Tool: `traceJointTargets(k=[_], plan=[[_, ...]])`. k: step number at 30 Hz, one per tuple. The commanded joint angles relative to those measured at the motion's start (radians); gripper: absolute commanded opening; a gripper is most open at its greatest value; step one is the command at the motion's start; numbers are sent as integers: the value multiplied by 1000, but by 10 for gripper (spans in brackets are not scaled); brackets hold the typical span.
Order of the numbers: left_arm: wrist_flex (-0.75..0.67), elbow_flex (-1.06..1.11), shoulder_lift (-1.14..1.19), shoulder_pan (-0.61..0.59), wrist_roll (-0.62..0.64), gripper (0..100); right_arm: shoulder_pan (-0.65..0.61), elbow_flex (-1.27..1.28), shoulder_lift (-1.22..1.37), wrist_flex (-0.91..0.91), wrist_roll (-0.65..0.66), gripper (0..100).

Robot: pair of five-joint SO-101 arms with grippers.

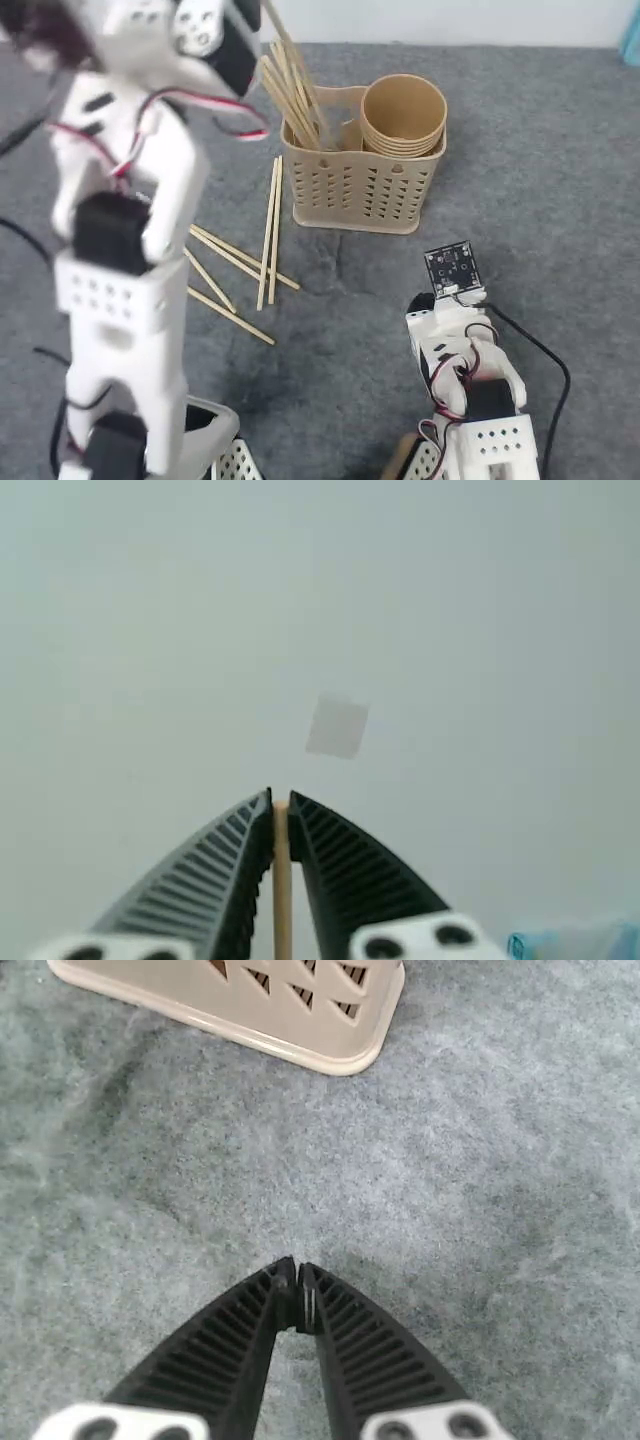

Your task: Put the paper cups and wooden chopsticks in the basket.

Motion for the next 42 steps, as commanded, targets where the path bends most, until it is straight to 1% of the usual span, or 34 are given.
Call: traceJointTargets(k=[1, 4, 12, 16, 18, 22, 24, 26, 28, 31, 36, 38, 40, 42], plan=[[-43, -31, 34, 9, -15, 12, 13, 20, -10, 5, -2, 9], [-43, 1, 51, 18, -17, 12, 13, 20, -10, 5, -2, 9], [-49, 220, 9, 20, -20, 13, 15, 20, -10, 4, 0, 9], [-49, 259, -11, 20, -20, 18, 15, 20, -10, 4, 0, 9], [-49, 259, -15, 20, -20, 52, 15, 20, -10, 4, 0, 9], [-46, 255, -18, 12, -12, 186, 15, 20, -10, 5, 0, 9], [-43, 255, -25, 9, -11, 236, 15, 20, -10, 5, 0, 9], [-41, 260, -58, -14, -9, 247, 15, 20, -10, 7, 0, 9], [-35, 274, -110, -34, -9, 235, 15, 20, -10, 7, 0, 9], [57, 298, -219, -49, -9, 206, 15, 20, -10, 7, 0, 9], [328, 349, -423, -226, -9, 143, 15, 20, -10, 7, 0, 9], [422, 407, -488, -356, -11, 120, 15, 20, -12, 7, 0, 9], [480, 501, -545, -479, -9, 105, 15, 20, -12, 7, 0, 9], [493, 627, -594, -586, 11, 96, 15, 20, -16, 8, -2, 9]])
